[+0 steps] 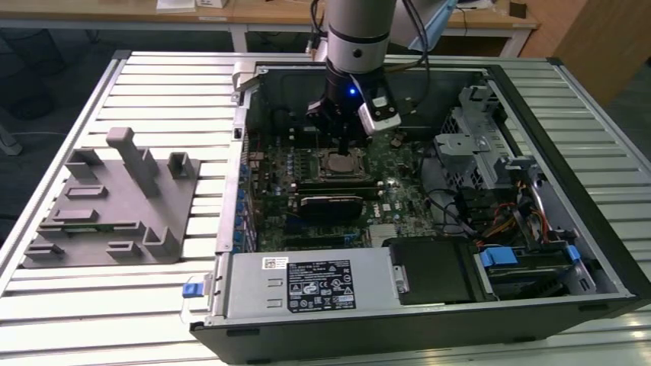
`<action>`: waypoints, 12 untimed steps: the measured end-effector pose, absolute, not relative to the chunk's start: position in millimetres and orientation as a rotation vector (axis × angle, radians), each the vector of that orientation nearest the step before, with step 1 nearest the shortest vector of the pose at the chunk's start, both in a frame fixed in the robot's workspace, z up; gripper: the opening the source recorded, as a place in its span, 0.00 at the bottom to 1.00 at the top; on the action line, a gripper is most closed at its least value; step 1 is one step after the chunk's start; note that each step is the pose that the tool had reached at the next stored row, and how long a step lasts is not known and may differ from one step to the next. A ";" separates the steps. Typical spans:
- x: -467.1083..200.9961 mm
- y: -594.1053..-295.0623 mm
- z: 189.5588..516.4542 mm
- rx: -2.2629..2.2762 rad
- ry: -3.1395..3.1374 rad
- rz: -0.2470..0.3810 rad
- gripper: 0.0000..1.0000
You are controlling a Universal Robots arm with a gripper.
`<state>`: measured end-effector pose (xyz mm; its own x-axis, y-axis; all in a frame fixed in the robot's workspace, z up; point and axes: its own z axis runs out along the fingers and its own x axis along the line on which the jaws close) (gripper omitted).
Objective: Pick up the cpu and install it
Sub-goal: 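Close the cpu cover, then install the first cpu locking lever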
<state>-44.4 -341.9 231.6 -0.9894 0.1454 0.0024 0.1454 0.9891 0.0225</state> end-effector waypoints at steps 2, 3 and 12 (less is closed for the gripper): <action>-44.5 -341.8 231.8 -0.229 -3.132 -0.037 0.11; -44.4 -341.8 231.9 -0.229 -3.132 -0.040 0.11; -44.4 -341.8 231.9 -0.229 -3.132 -0.047 0.11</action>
<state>-44.4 -341.8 231.9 -0.9894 0.1453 0.0034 0.1454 0.9889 0.0295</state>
